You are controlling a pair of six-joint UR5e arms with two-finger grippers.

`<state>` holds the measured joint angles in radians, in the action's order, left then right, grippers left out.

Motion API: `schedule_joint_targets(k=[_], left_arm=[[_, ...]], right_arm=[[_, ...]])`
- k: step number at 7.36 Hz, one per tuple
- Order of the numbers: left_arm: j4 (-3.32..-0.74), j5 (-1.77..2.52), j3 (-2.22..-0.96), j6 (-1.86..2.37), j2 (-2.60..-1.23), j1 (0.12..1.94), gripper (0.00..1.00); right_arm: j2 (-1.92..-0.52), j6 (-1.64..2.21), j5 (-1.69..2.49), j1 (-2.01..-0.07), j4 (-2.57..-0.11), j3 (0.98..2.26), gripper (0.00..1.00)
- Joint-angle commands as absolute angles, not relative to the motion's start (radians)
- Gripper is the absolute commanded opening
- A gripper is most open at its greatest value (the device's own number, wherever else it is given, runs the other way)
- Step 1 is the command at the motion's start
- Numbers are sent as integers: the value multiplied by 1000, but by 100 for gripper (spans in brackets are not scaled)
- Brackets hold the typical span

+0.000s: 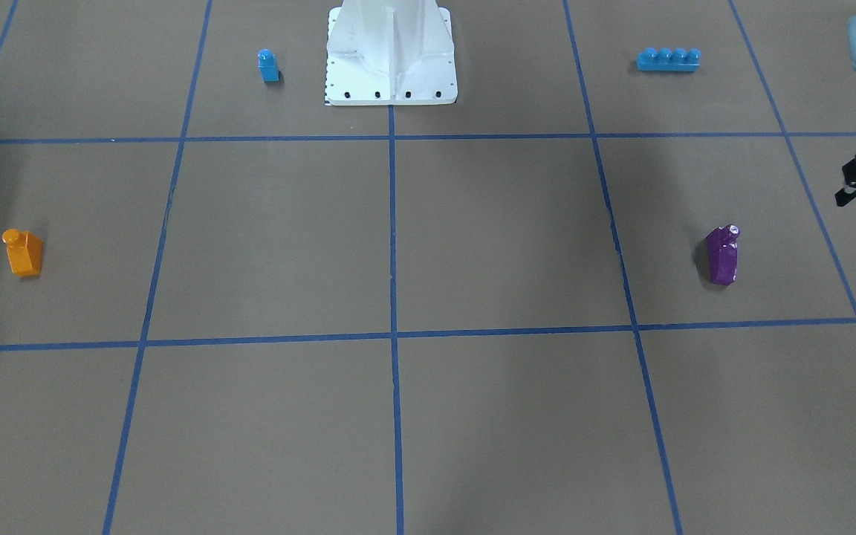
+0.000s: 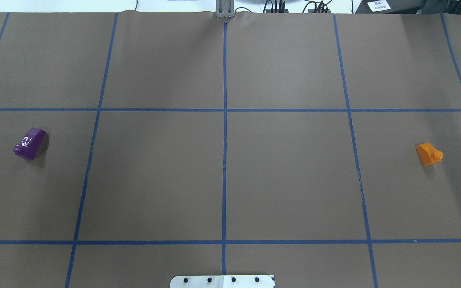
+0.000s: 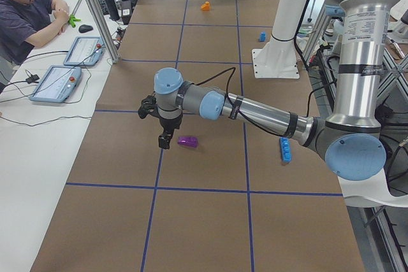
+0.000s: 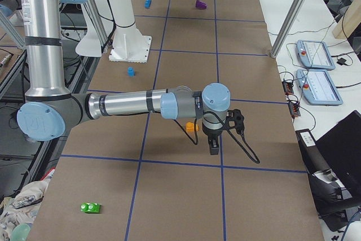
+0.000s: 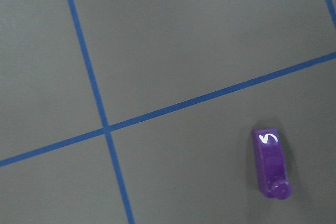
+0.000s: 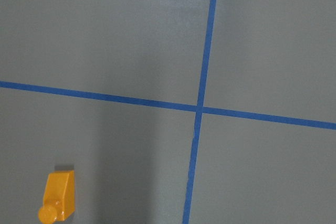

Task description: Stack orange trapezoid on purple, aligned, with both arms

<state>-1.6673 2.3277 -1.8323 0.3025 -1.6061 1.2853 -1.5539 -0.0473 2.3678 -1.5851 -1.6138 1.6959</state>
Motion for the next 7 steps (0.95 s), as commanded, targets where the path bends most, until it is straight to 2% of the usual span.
schedule_joint_targets(k=[1, 3, 7], left_arm=[[-1901, 2204, -1798, 641, -1577, 1089, 100], [-2125, 2134, -1668, 721, -1557, 991, 100], [-2141, 2097, -1620, 716, -1555, 917, 100]], right_arm=[[-1554, -46, 2370, -1585, -1614, 1695, 100], [-1552, -46, 2368, -1583, -1614, 1694, 100], [-1554, -44, 2372, -1583, -1615, 1693, 100]])
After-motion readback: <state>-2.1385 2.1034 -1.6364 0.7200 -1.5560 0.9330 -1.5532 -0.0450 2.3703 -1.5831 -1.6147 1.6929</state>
